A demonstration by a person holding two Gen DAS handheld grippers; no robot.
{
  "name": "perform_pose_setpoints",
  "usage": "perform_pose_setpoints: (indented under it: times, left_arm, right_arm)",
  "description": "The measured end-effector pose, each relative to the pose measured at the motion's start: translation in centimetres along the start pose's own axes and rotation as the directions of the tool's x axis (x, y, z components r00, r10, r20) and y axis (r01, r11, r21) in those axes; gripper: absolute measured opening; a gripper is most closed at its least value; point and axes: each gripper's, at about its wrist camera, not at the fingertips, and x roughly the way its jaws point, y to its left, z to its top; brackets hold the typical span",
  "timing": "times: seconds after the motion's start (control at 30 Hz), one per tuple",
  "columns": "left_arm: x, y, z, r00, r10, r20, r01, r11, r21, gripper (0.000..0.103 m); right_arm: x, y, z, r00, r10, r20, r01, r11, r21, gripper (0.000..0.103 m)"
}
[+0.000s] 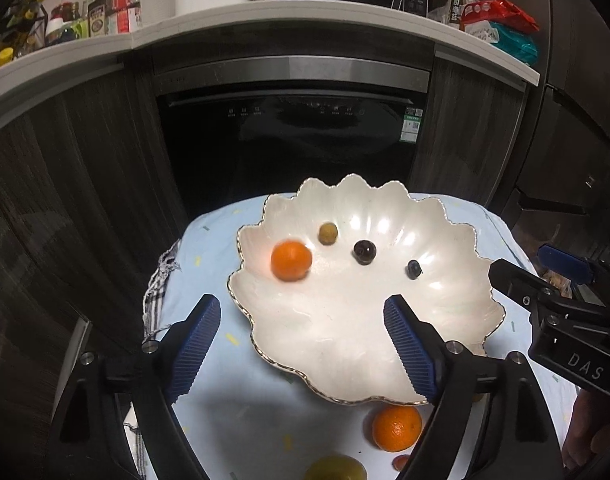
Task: Organize fruits
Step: 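Open both tools to drop the dark blue fruit and mandarin into the bowl, then withdraw both tools from the bowl toward the remaining fruits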
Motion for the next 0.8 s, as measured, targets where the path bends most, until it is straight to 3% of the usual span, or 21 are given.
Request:
perform_pose_setpoints:
  times: [0.8]
  left_arm:
    - [-4.7,-2.3,-1.0,0.998,-0.028,0.062,0.024,0.998,0.062,0.084]
  right_arm:
    - [-4.8,-1.9,-1.0,0.998,-0.019,0.060,0.018,1.000,0.018,0.075]
